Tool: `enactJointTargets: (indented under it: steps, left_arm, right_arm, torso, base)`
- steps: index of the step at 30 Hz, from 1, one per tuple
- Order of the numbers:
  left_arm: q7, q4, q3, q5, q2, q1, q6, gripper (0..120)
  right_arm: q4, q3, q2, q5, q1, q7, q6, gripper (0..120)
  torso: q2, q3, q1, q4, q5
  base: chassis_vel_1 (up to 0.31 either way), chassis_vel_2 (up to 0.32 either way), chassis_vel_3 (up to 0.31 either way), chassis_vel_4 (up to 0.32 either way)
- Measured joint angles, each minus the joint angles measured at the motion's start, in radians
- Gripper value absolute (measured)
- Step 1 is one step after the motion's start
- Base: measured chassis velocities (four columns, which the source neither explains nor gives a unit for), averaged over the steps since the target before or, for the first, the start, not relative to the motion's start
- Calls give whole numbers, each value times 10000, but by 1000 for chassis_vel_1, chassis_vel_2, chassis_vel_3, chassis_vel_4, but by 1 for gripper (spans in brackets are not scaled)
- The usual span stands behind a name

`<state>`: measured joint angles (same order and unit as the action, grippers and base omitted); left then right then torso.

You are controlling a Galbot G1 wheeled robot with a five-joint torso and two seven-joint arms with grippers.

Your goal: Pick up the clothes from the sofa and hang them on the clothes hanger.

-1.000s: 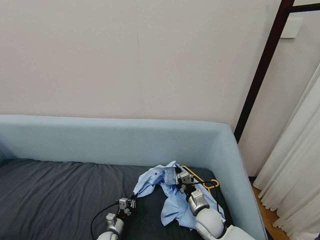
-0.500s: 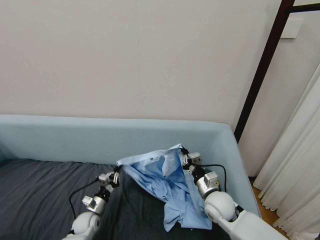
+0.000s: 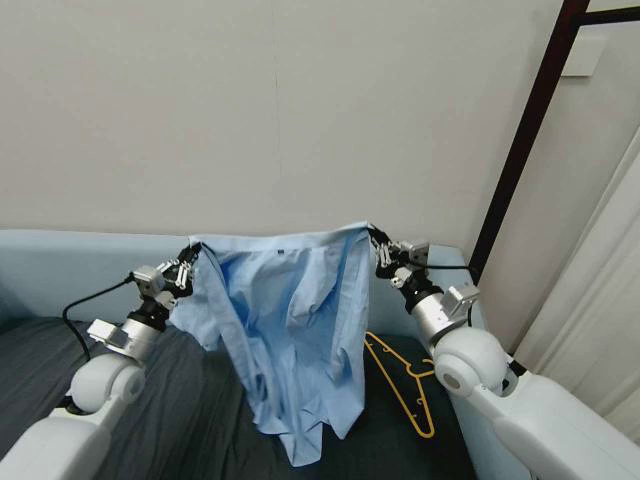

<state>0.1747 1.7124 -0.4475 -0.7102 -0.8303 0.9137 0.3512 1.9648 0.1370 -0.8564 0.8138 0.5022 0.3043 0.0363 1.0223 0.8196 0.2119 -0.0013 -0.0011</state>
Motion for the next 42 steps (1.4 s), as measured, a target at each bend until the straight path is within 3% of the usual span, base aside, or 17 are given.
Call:
enactJointTargets:
  steps: [8, 12, 17, 21, 27, 30, 33, 38, 42]
  left_arm:
    - [-350, 745, -352, -751, 1149, -801, -476, 0]
    - [-627, 1221, -524, -918, 1768, -1207, -813, 0]
    - [-999, 1571, -655, -805, 1996, -1179, -1160, 0]
    - [-1238, 1722, -688, -288, 1775, -693, -1377, 0]
    - [-1440, 1835, -627, 662, 1232, 290, -1620, 0]
    - [-1487, 1836, -488, 1135, 992, 729, -1691, 0]
    - [-1452, 1593, -83, 2201, 429, 1465, -1650, 0]
    - [-898, 932, 174, 3328, -223, 2101, -1151, 0]
    - [-682, 852, 120, 3533, -394, 2289, -888, 0]
  right_arm:
    - [508, -77, 440, 1215, -1400, -672, 187, 0]
    - [500, 39, 792, 1888, -2318, -1691, 584, 0]
    - [183, 127, 1071, 2458, -2459, -3065, 896, 0]
    - [-228, 283, 1182, 2261, -1856, -4131, 1047, 0]
    - [-811, 525, 1073, 1411, -820, -4431, 1204, 0]
    - [-1197, 681, 963, 604, -328, -4259, 1302, 0]
    - [-2132, 816, 516, -1345, 599, -3504, 1567, 0]
    - [-2542, 601, -215, -2448, 1811, -2781, 1808, 0]
    - [-2658, 342, -465, -3038, 2615, -2643, 1913, 0]
  torso:
    - [1, 0, 0, -1, 2]
    - [0, -1, 0, 1, 2]
    - [1, -1, 0, -1, 6]
    - [0, -1, 0, 0, 5]
    - [0, 0, 0, -1, 4]
    - [-1, 0, 0, 1, 4]
    - [0, 0, 1, -2, 6]
    - [0, -1, 0, 3, 1]
    - [-1, -1, 0, 0, 2]
  base:
    - [0, 0, 0, 0]
    - [0, 0, 0, 0]
    - [0, 0, 0, 0]
    - [0, 0, 0, 0]
    - [0, 0, 0, 0]
    - [0, 0, 0, 0]
    - [0, 0, 0, 0]
    - [0, 0, 0, 0]
    - [0, 0, 0, 0]
